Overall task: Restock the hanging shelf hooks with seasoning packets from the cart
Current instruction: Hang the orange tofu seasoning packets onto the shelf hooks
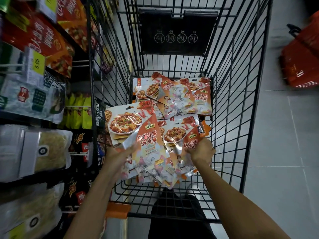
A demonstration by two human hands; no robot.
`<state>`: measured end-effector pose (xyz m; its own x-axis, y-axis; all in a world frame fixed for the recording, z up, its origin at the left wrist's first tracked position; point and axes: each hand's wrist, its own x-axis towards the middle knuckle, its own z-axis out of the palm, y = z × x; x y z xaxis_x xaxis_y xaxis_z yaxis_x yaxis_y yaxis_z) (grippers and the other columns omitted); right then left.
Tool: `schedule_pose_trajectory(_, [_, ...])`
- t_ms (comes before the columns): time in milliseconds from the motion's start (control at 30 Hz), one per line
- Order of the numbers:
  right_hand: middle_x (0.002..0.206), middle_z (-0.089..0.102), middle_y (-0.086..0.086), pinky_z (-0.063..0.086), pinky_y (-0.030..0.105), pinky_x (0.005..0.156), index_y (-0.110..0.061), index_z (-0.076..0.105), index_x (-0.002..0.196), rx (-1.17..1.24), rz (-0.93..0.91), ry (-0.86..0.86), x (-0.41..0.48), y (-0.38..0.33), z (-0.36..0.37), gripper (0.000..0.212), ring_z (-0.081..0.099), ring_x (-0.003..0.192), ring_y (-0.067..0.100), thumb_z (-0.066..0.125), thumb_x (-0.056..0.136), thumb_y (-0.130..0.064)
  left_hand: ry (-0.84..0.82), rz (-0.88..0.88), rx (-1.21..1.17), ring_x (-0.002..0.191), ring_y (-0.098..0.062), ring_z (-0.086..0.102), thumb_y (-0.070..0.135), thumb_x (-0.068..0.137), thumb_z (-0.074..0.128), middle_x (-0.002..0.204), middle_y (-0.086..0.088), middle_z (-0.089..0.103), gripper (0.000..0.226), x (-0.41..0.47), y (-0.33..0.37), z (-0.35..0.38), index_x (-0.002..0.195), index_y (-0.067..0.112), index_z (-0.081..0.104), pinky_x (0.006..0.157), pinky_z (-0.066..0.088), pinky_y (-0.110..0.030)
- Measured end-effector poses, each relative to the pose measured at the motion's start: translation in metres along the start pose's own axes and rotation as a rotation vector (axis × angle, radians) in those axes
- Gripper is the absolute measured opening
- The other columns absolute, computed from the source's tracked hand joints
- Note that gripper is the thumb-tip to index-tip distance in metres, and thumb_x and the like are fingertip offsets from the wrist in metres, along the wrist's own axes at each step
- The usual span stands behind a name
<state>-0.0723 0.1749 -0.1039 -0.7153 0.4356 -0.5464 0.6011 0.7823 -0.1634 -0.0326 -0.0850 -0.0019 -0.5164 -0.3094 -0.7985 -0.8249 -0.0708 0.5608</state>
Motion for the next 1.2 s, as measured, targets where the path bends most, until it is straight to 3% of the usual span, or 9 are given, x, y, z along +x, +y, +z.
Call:
schedule_pose_trajectory(167, [0.101,0.071,0.010,0.050,0.026,0.060,-0.009,0.063,0.097,0.281,-0.042,-0.214,-0.008,0.004,-0.018,0.041,0.063,0.066,0.012,0.086,0.065,-0.020,0.012,0.016,-0.047,0.104,-0.030,0.062,0.050,0.049,0.083,0.113,-0.008,0.067,0.077,-0.012,-0.001,0.000,0.113,0.013,0.061,0.068,0.055,-0.040])
schedule_pose_trajectory(300, [0.097,0.070,0.013,0.059,0.045,0.072,-0.005,0.061,0.105,0.380,-0.131,-0.415,-0.022,0.006,-0.031,0.037,0.070,0.076,0.026,0.080,0.074,-0.009,0.023,0.050,-0.086,0.095,-0.025,0.065,0.036,0.068,0.081,0.104,-0.011,0.070,0.061,-0.029,-0.001,0.001,0.113,0.000,0.060,0.066,0.053,-0.031])
schedule_pose_trajectory(433, [0.094,0.069,0.016,0.059,0.041,0.068,-0.006,0.061,0.093,0.488,-0.184,-0.393,-0.040,0.007,-0.053,0.016,0.068,0.074,0.025,0.073,0.081,-0.005,0.038,0.165,-0.164,0.082,-0.009,0.070,0.020,0.074,0.079,0.088,0.002,0.075,0.034,-0.064,0.005,0.000,0.103,0.007,0.068,0.053,0.051,-0.018])
schedule_pose_trajectory(600, [0.085,0.069,0.012,0.059,0.032,0.062,-0.011,0.061,0.079,0.686,-0.315,-0.447,-0.077,-0.001,-0.113,0.012,0.069,0.072,0.024,0.073,0.080,-0.008,0.099,0.305,-0.250,0.097,-0.025,0.070,0.024,0.069,0.081,0.100,-0.006,0.074,0.039,-0.133,0.012,-0.013,0.104,0.011,0.069,0.087,0.054,-0.039])
schedule_pose_trajectory(800, [0.085,0.070,0.015,0.058,0.040,0.070,-0.007,0.064,0.080,0.760,-0.609,-0.523,-0.156,-0.037,-0.202,0.016,0.069,0.076,0.028,0.077,0.078,-0.015,0.314,0.510,-0.375,0.091,-0.021,0.072,0.039,0.062,0.084,0.104,-0.006,0.074,0.061,-0.249,0.007,-0.045,0.112,0.010,0.065,0.075,0.058,-0.035])
schedule_pose_trajectory(933, [0.070,0.071,0.005,0.051,0.023,0.040,-0.008,0.062,0.082,0.777,-0.843,-0.667,-0.234,-0.055,-0.255,0.027,0.068,0.053,0.017,0.079,0.070,-0.026,0.483,0.594,-0.416,0.078,-0.024,0.068,0.050,0.051,0.089,0.086,-0.015,0.072,0.056,-0.345,-0.013,-0.073,0.078,0.006,0.069,0.078,0.054,-0.050])
schedule_pose_trajectory(1033, [0.069,0.072,-0.001,0.053,0.020,0.046,-0.009,0.066,0.083,0.770,-1.026,-0.747,-0.299,-0.069,-0.280,0.024,0.069,0.059,0.011,0.079,0.069,-0.023,0.636,0.669,-0.439,0.040,-0.007,0.052,0.049,0.059,0.082,0.045,0.012,0.054,0.042,-0.415,-0.040,-0.098,0.041,0.022,0.054,0.044,0.044,-0.025])
schedule_pose_trajectory(1133, [0.066,0.071,-0.004,0.056,0.025,0.051,-0.010,0.068,0.080,0.754,-1.177,-0.838,-0.366,-0.077,-0.290,0.012,0.067,0.058,0.011,0.079,0.074,-0.013,0.837,0.698,-0.449,0.030,-0.010,0.030,0.052,0.062,0.080,0.034,0.009,0.031,0.053,-0.490,-0.073,-0.120,0.035,0.024,0.045,0.033,0.027,-0.027])
schedule_pose_trajectory(1200, [0.070,0.071,0.001,0.055,0.027,0.054,-0.009,0.070,0.082,0.696,-1.276,-0.902,-0.411,-0.076,-0.292,0.015,0.067,0.059,0.015,0.080,0.074,-0.016,0.951,0.777,-0.489,0.036,-0.019,0.037,0.051,0.060,0.084,0.081,0.008,0.027,0.070,-0.537,-0.100,-0.134,0.073,0.007,0.031,0.037,0.032,-0.036])
